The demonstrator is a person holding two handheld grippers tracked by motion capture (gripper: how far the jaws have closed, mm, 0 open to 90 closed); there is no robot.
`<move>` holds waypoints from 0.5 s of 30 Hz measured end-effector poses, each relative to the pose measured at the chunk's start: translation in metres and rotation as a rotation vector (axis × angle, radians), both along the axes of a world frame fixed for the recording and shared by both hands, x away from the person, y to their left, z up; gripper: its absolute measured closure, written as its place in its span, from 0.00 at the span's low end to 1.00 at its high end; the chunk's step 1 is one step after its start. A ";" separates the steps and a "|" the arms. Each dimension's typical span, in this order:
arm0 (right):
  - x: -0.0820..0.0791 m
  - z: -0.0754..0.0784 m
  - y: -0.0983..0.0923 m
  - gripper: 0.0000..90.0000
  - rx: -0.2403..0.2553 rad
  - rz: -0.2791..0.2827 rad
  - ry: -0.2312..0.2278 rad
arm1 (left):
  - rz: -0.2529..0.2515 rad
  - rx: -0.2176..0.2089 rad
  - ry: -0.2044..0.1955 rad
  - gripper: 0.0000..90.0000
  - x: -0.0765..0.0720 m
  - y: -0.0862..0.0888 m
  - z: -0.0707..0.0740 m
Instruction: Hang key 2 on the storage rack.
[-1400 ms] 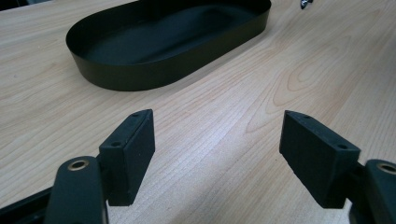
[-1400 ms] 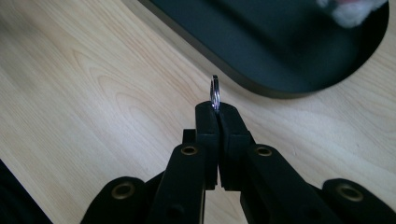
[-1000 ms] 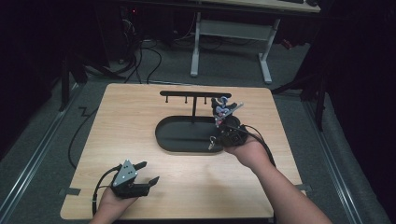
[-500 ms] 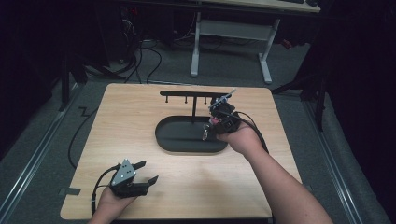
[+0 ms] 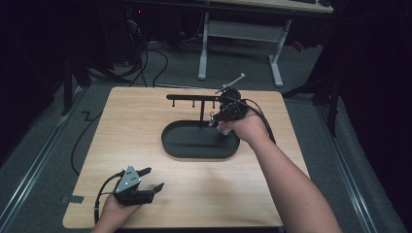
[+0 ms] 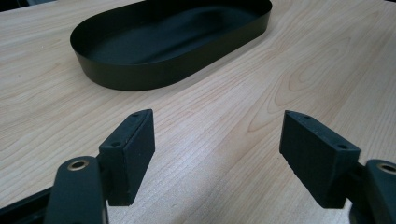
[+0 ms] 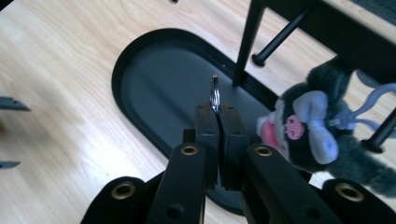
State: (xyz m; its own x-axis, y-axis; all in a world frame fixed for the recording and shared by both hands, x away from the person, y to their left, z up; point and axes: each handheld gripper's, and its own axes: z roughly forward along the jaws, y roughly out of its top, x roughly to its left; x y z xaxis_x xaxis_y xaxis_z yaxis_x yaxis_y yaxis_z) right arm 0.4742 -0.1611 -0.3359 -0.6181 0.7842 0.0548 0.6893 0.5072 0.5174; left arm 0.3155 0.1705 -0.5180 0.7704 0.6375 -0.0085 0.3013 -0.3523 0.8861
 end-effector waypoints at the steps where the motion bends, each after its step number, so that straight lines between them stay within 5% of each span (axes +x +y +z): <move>1: 0.003 0.001 0.000 0.99 -0.002 -0.001 -0.004 | -0.001 0.000 0.000 0.30 0.000 0.000 0.000; 15: 0.018 0.004 -0.002 0.99 0.022 -0.039 -0.006 | -0.008 0.008 0.000 0.30 0.000 -0.002 -0.001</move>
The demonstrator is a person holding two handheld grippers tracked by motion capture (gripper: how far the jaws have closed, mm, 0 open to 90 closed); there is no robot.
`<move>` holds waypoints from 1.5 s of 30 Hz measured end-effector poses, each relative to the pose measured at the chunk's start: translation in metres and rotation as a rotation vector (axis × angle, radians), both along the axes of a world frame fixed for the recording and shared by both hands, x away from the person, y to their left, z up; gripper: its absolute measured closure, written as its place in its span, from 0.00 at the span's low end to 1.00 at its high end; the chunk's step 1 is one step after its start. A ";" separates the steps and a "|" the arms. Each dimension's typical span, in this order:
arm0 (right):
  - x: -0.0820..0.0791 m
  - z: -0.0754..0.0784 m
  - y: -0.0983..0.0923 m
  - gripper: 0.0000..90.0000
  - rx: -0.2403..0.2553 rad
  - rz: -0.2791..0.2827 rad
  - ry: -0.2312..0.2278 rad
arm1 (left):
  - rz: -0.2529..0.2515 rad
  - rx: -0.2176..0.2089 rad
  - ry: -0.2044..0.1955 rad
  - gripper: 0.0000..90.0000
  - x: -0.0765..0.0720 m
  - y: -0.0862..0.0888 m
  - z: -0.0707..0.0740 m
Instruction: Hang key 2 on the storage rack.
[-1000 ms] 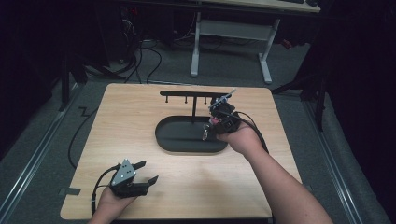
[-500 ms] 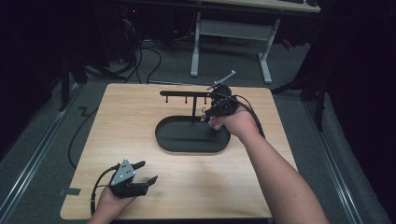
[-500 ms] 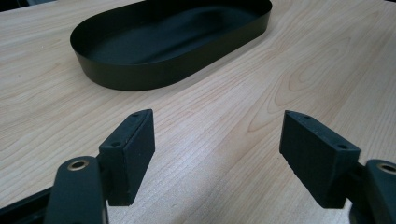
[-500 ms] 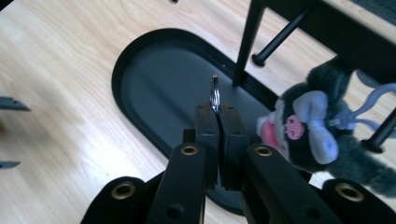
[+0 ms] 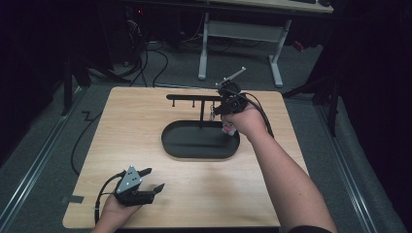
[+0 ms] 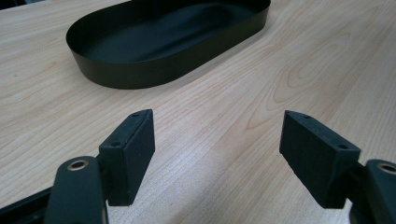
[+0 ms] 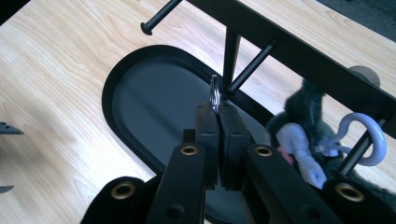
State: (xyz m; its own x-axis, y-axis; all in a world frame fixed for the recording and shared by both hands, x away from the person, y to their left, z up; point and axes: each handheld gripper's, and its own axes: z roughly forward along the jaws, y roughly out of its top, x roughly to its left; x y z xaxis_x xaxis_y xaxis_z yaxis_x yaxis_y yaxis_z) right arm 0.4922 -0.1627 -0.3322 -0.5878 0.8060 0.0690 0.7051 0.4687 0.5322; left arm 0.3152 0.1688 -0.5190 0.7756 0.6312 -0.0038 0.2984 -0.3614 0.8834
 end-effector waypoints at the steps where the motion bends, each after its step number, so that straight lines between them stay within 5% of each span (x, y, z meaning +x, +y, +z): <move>1: 0.000 0.000 0.000 0.99 0.003 0.002 -0.003 | 0.000 0.001 -0.001 0.30 0.000 0.000 0.000; 22: 0.015 -0.003 -0.011 0.98 0.042 -0.022 0.019 | -0.028 0.017 0.007 0.30 -0.001 -0.006 -0.002; 32: 0.024 -0.008 -0.009 0.90 0.018 -0.084 -0.015 | -0.037 0.026 0.003 0.30 -0.001 -0.007 -0.003; 38: 0.010 -0.001 -0.014 0.87 0.033 -0.099 -0.069 | -0.044 0.031 0.006 0.30 -0.001 -0.009 -0.003; 45: -0.018 -0.006 -0.025 0.84 0.049 -0.084 -0.064 | -0.046 0.020 0.007 0.30 -0.001 -0.010 -0.002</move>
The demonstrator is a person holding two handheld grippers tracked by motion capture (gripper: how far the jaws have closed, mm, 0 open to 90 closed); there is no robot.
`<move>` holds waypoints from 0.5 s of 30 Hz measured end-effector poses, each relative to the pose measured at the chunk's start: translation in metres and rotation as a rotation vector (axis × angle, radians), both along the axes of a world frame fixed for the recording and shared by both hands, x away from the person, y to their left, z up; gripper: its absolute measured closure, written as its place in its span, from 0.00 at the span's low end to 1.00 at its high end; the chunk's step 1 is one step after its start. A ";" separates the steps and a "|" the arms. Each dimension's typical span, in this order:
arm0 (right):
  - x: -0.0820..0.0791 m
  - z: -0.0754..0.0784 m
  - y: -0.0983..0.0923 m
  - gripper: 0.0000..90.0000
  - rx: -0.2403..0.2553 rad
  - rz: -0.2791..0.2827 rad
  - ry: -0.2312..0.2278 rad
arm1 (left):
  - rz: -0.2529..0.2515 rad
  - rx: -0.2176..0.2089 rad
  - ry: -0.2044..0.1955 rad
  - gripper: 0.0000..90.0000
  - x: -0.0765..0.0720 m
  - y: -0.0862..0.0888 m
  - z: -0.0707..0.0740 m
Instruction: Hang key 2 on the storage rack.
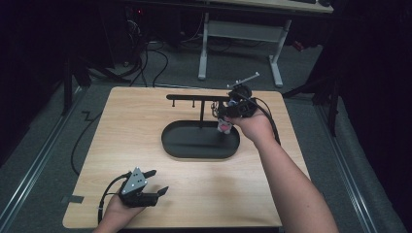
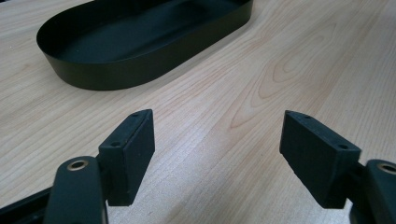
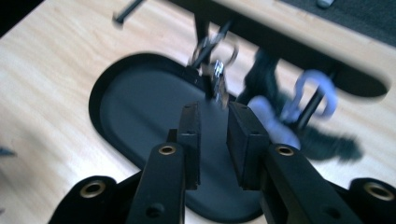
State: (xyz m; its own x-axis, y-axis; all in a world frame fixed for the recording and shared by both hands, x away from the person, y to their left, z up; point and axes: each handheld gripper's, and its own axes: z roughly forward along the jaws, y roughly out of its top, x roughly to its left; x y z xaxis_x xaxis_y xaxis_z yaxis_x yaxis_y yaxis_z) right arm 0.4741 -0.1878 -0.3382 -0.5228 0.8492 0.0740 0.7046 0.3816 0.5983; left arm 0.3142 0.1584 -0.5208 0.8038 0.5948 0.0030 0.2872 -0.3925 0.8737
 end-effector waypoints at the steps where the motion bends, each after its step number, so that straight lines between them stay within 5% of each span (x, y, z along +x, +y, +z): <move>1: -0.005 -0.004 -0.001 0.83 -0.006 0.008 -0.002 | 0.001 -0.003 0.002 0.30 0.000 0.000 0.000; 9: -0.032 -0.039 -0.012 0.73 0.015 0.004 0.000 | 0.004 0.001 0.006 0.30 0.001 -0.002 0.000; 15: -0.053 -0.059 -0.026 0.69 0.049 -0.006 -0.048 | 0.001 0.014 0.010 0.30 0.001 -0.004 -0.002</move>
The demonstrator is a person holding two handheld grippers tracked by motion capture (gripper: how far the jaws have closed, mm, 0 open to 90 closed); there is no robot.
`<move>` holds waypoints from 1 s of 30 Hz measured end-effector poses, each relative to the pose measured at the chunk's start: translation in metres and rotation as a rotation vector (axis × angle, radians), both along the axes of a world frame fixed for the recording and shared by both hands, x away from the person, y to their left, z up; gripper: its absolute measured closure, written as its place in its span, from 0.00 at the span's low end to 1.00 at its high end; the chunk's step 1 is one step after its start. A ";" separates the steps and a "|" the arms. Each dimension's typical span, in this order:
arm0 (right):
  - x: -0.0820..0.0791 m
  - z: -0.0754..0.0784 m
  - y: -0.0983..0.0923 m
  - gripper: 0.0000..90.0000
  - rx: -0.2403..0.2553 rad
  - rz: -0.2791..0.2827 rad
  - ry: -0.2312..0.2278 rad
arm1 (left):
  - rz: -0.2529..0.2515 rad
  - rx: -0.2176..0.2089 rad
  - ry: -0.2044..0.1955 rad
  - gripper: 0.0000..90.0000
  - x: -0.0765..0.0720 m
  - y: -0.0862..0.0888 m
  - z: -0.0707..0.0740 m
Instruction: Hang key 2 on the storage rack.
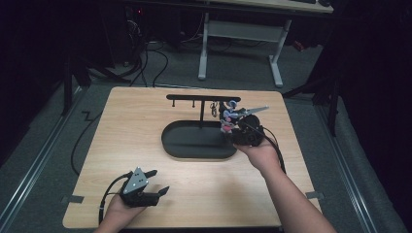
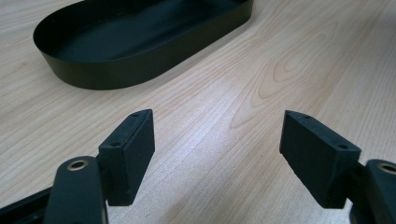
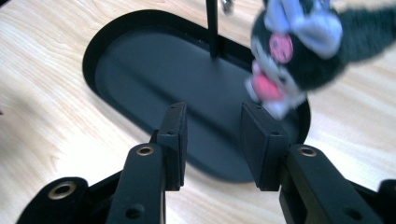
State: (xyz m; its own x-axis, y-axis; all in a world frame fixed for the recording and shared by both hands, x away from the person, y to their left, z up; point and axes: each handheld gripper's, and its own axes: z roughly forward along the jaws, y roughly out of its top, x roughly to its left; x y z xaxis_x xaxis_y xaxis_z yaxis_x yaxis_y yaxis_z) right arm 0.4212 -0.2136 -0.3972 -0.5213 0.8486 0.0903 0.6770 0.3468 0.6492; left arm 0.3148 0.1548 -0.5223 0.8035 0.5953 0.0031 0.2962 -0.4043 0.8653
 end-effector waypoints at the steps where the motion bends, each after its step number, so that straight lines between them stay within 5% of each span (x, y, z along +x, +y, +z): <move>1: -0.005 -0.003 -0.003 0.69 0.009 -0.004 -0.004 | 0.000 0.000 0.000 0.30 0.000 0.000 0.000; 13: -0.049 -0.036 -0.033 0.57 0.025 -0.021 -0.066 | -0.001 0.000 0.008 0.30 0.000 -0.002 -0.001; 30: -0.122 -0.104 -0.074 0.42 -0.031 -0.108 -0.160 | -0.007 -0.033 0.017 0.31 -0.003 -0.004 0.003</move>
State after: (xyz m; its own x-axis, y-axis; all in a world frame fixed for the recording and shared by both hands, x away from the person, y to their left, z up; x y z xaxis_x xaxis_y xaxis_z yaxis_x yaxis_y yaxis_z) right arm 0.2992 -0.2878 -0.5016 -0.4323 0.9016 -0.0136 0.6003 0.2990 0.7418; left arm 0.3116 0.1510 -0.5195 0.8075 0.5891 -0.0306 0.3086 -0.3776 0.8730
